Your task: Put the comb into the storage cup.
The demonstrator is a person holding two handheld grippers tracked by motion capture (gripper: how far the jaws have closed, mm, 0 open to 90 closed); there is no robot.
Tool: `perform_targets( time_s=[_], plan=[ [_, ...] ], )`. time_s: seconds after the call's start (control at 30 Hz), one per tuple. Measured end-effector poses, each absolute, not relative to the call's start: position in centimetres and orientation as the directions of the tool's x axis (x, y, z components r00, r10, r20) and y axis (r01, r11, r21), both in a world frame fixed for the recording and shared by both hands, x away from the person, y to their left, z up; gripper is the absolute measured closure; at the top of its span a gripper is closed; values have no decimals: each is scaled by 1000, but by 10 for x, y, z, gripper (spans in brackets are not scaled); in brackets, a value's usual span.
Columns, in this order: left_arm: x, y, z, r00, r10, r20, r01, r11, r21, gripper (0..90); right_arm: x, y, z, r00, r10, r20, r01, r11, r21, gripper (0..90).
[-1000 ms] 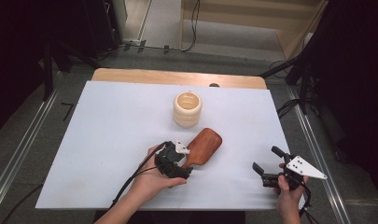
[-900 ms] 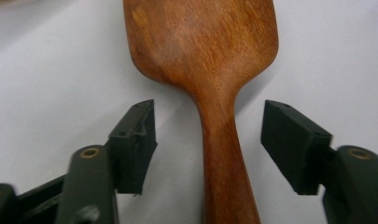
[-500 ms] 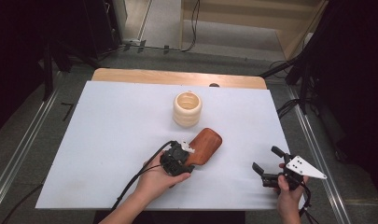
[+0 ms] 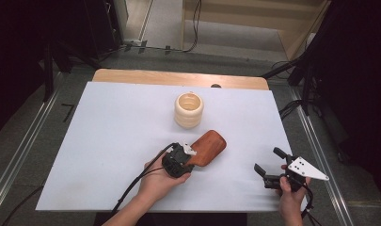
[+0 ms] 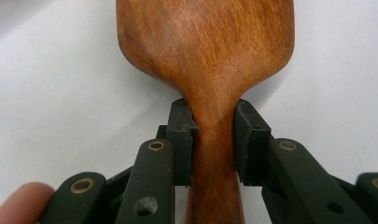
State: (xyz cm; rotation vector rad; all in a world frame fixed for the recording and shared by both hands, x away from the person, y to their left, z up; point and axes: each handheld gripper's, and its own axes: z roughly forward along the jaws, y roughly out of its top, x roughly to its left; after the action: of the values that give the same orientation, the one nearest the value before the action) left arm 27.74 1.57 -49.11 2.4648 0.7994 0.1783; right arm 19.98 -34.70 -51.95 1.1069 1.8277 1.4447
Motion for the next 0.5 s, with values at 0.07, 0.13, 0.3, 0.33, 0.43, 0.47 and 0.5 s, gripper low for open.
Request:
perform_targets(
  time_s=[0.07, 0.13, 0.3, 0.33, 0.43, 0.47, 0.5],
  plan=[
    [279, 19, -492, 817, 573, -60, 508, -667, 545, 722, 200, -347, -519, -504, 861, 68, 264, 78, 961, 0],
    [278, 20, -492, 818, 572, -58, 505, -666, 550, 724, 200, -347, -519, -504, 861, 68, 264, 78, 961, 0],
    [276, 22, -494, 820, 569, -54, 493, -656, 571, 724, 199, -348, -519, -501, 863, 67, 260, 77, 962, 0],
    [276, 22, -494, 819, 571, -58, 495, -651, 576, 724, 199, -348, -518, -499, 864, 67, 261, 76, 962, 0],
    [276, 24, -494, 821, 569, -57, 487, -643, 592, 724, 199, -348, -517, -502, 862, 75, 272, 75, 959, 0],
    [275, 25, -494, 817, 574, -58, 486, -631, 605, 724, 199, -348, -517, -502, 862, 75, 272, 75, 959, 0],
    [275, 26, -494, 816, 575, -58, 481, -620, 620, 724, 199, -348, -516, -502, 861, 83, 282, 73, 956, 0]
  ],
)
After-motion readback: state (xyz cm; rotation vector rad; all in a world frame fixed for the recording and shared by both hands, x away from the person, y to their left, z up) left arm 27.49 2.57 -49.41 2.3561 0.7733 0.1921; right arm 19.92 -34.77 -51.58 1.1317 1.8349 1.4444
